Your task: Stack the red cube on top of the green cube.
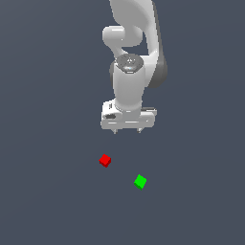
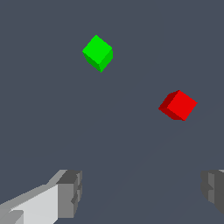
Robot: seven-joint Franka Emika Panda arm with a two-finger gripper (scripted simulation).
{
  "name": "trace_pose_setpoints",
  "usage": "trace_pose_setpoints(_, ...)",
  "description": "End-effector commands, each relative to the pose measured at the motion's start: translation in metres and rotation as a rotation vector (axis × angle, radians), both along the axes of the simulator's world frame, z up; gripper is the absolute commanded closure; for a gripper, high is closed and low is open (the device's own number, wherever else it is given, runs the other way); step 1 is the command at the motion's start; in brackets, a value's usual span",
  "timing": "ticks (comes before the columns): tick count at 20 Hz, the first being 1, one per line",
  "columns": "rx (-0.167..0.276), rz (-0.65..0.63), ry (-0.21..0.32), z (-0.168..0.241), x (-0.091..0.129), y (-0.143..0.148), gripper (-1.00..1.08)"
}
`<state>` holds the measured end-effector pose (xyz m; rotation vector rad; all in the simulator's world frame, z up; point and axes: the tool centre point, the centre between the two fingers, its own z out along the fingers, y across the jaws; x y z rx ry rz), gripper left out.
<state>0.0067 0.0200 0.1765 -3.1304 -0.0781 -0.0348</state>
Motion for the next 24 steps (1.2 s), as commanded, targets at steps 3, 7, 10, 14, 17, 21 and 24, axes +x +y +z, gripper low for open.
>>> trace_pose_setpoints(3,0.0,-0.004,0.0,-0.001,0.001,0.0,-0.92)
trace_pose_setpoints(7,-0.001,-0.032,0.001,-0.006,0.005,-0.004,-0.92)
trace_pose_setpoints(10,-0.001,-0.074,0.003,-0.013,0.011,-0.009,-0.92)
trace_pose_setpoints(14,-0.003,-0.158,0.006,-0.027,0.023,-0.021,-0.92)
trace_pose_setpoints(17,-0.004,-0.244,0.009,-0.042,0.035,-0.034,-0.92)
trace_pose_setpoints(21,-0.005,-0.38,0.014,-0.066,0.05,-0.057,-0.92)
trace_pose_setpoints(24,-0.005,-0.466,0.018,-0.08,0.057,-0.073,-0.92)
